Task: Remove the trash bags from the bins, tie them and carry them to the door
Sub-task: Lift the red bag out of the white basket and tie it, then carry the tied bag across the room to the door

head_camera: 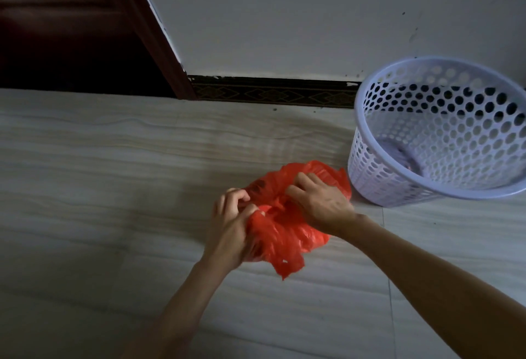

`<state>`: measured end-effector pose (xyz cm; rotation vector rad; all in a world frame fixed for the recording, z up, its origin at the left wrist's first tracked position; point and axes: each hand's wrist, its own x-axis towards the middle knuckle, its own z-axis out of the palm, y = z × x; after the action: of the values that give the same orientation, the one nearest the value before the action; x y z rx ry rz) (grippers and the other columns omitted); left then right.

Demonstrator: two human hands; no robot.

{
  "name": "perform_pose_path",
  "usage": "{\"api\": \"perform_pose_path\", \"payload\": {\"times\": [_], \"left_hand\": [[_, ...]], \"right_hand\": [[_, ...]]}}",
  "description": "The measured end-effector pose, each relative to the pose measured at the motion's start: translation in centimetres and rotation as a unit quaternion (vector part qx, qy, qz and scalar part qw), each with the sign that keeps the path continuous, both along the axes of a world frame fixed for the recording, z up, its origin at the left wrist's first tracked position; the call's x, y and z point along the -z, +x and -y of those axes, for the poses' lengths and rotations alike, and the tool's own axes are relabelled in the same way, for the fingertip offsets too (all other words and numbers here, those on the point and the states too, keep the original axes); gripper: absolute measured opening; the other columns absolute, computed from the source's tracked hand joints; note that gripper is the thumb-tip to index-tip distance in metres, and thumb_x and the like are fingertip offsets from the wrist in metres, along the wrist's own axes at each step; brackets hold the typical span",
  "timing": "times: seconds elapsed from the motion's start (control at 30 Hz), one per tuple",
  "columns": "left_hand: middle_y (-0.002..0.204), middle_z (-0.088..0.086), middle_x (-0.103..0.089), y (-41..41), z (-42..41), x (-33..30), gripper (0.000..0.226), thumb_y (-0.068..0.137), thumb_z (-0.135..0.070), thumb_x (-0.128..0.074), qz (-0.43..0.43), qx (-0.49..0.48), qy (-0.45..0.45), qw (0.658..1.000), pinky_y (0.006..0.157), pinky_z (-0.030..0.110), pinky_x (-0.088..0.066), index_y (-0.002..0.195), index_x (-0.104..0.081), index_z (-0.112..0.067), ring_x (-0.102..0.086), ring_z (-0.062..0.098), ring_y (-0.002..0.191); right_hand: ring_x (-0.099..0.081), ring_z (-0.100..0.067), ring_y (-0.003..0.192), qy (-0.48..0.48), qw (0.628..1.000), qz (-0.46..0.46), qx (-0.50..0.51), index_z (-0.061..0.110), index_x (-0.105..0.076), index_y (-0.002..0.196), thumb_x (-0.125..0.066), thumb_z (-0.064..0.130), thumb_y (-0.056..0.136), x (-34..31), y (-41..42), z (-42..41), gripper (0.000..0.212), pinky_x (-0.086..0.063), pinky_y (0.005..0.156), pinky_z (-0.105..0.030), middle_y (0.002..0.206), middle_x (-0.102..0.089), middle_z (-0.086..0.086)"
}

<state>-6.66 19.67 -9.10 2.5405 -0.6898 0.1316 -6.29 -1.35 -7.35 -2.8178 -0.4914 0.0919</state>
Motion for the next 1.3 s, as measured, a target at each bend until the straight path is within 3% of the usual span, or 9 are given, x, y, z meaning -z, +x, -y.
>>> {"api": "perform_pose_path", "payload": {"times": [0.3,0.43,0.53,0.7,0.77,0.87,0.93,1.1,1.3], "left_hand": [[0.087,0.005,-0.051,0.7,-1.4,1.3,0.014,0.067,-0.021,-0.05,0.112,0.0,0.143,0.983,0.072,0.036,-0.03,0.075,-0.061,-0.017,-0.043,0.024,0.085],[0.104,0.003,-0.046,0.1,-2.0,1.7,0.034,0.065,-0.025,-0.052,0.049,0.003,0.121,0.991,0.08,0.035,-0.035,0.099,-0.053,-0.027,-0.046,0.023,0.092],[0.126,0.007,-0.042,-1.1,-2.7,2.1,0.05,0.067,-0.027,-0.045,-0.009,0.021,0.104,0.994,0.093,0.034,-0.035,0.117,-0.047,-0.022,-0.044,0.025,0.111],[0.134,0.013,-0.051,-1.3,-1.5,1.9,0.064,0.063,-0.031,-0.046,-0.099,0.057,0.189,0.975,0.094,0.037,-0.047,0.125,-0.045,-0.015,-0.048,0.027,0.117],[0.128,0.013,-0.057,-1.0,-1.1,-0.1,0.062,0.061,-0.032,-0.041,-0.122,0.051,0.21,0.969,0.088,0.046,-0.052,0.121,-0.046,-0.016,-0.043,0.024,0.118],[0.123,0.016,-0.061,-0.7,-1.3,-5.3,0.057,0.062,-0.034,-0.036,-0.163,0.02,0.212,0.964,0.078,0.054,-0.054,0.117,-0.043,-0.022,-0.056,0.031,0.114],[0.131,0.019,-0.054,-0.5,-2.1,-10.4,0.055,0.065,-0.034,-0.037,-0.198,0.004,0.167,0.966,0.087,0.057,-0.049,0.119,-0.04,-0.027,-0.055,0.038,0.117],[0.145,0.001,-0.036,-1.5,-5.5,-27.5,0.06,0.074,-0.025,-0.054,-0.201,-0.069,0.072,0.975,0.103,0.033,-0.031,0.133,-0.044,-0.031,-0.034,0.012,0.128],[0.148,-0.001,-0.034,-2.3,-11.0,-43.6,0.054,0.09,-0.027,-0.049,-0.208,-0.173,0.039,0.962,0.108,0.035,-0.032,0.141,-0.03,-0.027,-0.031,0.016,0.136]], "right_hand": [[-0.058,-0.03,0.071,-0.128,0.991,0.027,0.0,0.021,-0.065,0.078,-0.041,0.019,0.068,0.4,-0.6,2.7,0.026,-0.049,0.052,-0.04,0.076,-0.055,-0.005],[-0.06,-0.027,0.074,-0.09,0.993,0.078,-0.014,0.018,-0.065,0.079,-0.055,0.02,0.066,-0.1,-0.5,2.4,0.016,-0.05,0.061,-0.038,0.08,-0.062,-0.002],[-0.061,-0.024,0.089,-0.026,0.995,0.094,-0.034,0.019,-0.055,0.114,-0.044,0.031,0.065,-0.4,-0.8,1.2,0.052,-0.05,0.072,-0.039,0.102,-0.065,0.0],[-0.063,-0.026,0.087,-0.086,0.994,-0.04,-0.055,0.03,-0.052,0.122,-0.068,0.04,0.065,0.8,-0.6,-0.1,0.06,-0.052,0.059,-0.039,0.103,-0.065,-0.001],[-0.055,-0.032,0.102,-0.059,0.993,-0.1,-0.026,0.026,-0.049,0.126,-0.063,0.027,0.079,-0.3,-0.4,-0.9,0.049,-0.05,0.071,-0.042,0.113,-0.058,-0.006],[-0.042,-0.029,0.118,-0.019,0.983,-0.183,0.029,0.026,-0.037,0.133,-0.044,0.023,0.091,-4.0,-0.4,-2.2,0.043,-0.045,0.083,-0.039,0.128,-0.046,-0.004],[-0.041,-0.029,0.12,0.002,0.979,-0.197,0.052,0.026,-0.036,0.134,-0.044,0.025,0.091,-8.4,-0.4,-2.9,0.043,-0.046,0.082,-0.04,0.13,-0.045,-0.004],[-0.041,-0.029,0.121,-0.015,0.976,-0.213,0.049,0.026,-0.032,0.136,-0.042,0.028,0.093,-23.4,0.6,-5.4,0.044,-0.047,0.081,-0.039,0.131,-0.045,-0.004],[-0.048,-0.03,0.117,-0.104,0.975,-0.19,0.041,0.025,-0.028,0.138,-0.038,0.026,0.094,-41.7,2.7,-10.6,0.046,-0.047,0.08,-0.038,0.137,-0.043,-0.006]]}}
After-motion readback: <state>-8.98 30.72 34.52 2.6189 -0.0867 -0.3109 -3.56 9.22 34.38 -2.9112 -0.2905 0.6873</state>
